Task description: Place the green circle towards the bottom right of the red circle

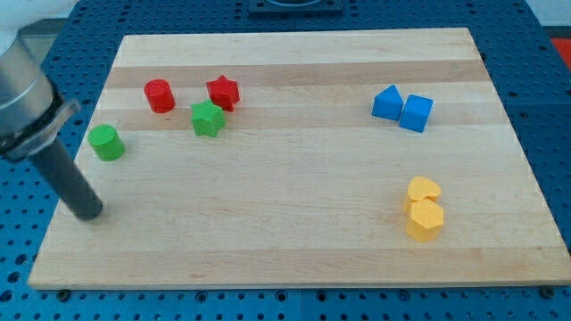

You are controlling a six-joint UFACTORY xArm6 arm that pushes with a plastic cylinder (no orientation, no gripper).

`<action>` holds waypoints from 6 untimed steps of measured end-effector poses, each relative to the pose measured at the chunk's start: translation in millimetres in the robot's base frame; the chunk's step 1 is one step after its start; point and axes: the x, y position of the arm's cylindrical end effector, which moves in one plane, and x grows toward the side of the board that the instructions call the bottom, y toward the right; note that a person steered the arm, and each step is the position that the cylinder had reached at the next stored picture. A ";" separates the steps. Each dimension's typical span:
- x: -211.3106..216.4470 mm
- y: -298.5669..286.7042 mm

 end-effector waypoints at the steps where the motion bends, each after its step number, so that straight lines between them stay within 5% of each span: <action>1: -22.2 -38.2; 4: -75.4 -48.2; 6: -127.8 45.8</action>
